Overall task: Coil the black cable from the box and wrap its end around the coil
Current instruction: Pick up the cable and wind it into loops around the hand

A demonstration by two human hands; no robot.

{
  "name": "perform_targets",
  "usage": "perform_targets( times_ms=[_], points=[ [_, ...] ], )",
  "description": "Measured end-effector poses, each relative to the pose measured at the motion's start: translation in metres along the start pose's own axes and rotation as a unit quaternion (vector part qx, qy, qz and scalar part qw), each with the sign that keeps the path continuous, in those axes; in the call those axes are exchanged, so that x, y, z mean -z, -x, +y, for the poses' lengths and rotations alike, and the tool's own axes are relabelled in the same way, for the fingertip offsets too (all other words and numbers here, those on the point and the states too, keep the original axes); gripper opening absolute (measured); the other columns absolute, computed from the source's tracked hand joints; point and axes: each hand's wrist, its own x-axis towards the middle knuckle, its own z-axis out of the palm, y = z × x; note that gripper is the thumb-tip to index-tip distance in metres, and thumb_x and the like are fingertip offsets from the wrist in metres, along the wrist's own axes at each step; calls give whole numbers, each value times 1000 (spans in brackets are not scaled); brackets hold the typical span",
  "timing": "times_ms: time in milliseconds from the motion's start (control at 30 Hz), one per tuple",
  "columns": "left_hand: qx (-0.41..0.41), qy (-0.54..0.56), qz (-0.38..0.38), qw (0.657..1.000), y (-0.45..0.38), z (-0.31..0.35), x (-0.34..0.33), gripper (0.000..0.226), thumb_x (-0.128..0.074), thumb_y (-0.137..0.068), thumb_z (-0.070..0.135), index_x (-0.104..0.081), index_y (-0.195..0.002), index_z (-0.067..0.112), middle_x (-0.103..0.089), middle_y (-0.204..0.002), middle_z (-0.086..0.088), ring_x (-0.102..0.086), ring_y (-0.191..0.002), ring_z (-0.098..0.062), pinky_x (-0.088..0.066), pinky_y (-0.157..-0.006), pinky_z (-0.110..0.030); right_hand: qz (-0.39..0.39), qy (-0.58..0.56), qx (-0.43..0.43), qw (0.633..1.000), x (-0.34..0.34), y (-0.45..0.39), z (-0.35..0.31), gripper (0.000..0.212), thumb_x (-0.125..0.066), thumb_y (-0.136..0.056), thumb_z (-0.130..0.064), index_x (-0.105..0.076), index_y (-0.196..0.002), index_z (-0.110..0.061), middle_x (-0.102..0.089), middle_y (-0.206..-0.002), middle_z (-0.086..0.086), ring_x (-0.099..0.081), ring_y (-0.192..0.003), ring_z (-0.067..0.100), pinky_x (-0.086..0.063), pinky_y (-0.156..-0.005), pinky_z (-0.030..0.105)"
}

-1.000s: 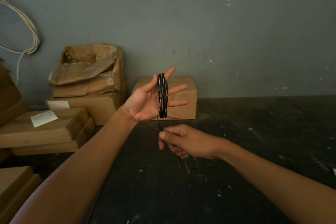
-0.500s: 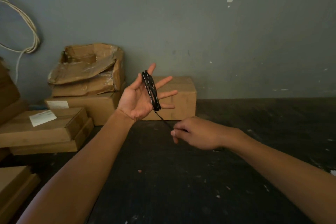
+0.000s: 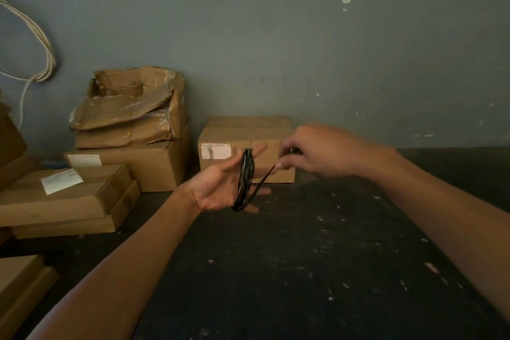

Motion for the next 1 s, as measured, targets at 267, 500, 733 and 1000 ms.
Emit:
perform_targets(
  times_ms=[267, 500, 733, 1000],
  points=[
    [85, -59, -109, 989, 9, -5, -29, 52, -43, -90, 58, -40, -141, 51, -38, -155, -2, -32, -142, -38, -17, -110, -73, 126, 17, 2, 992, 19, -13, 29, 18, -62, -92, -38, -74, -97, -26, -59, -78, -10, -53, -75, 14, -37, -65, 31],
    [73, -55, -187, 978, 11, -1, -50, 52, -35, -93, 55, -34, -145, 50, -34, -157, -3, -28, -144, -38, -14, -110, -74, 95, -97, -43, 990, -24, -14, 72, 22, -55, -97, -29, -71, -92, -15, -68, -83, 0, -60, -73, 16, -44, -67, 35],
    [45, 9, -259, 965, 4, 9, -67, 54, -37, -96, 51, -26, -149, 46, -20, -161, -11, -14, -145, -47, -11, -108, -74, 133, -201, -30, 970, -61, -14, 75, 25, -48, -101, -16, -65, -91, -1, -69, -87, 17, -63, -85, 32, -48, -77, 41],
    [-11, 19, -260, 965, 0, 25, -76, 54, -24, -97, 50, -17, -150, 47, -14, -162, -14, -11, -144, -50, -20, -104, -73, 94, -294, -11, 951, -116, -4, 59, 46, -50, -97, -22, -59, -109, -66, -63, -128, 1, -54, -126, 22, -40, -110, 38]
  ],
)
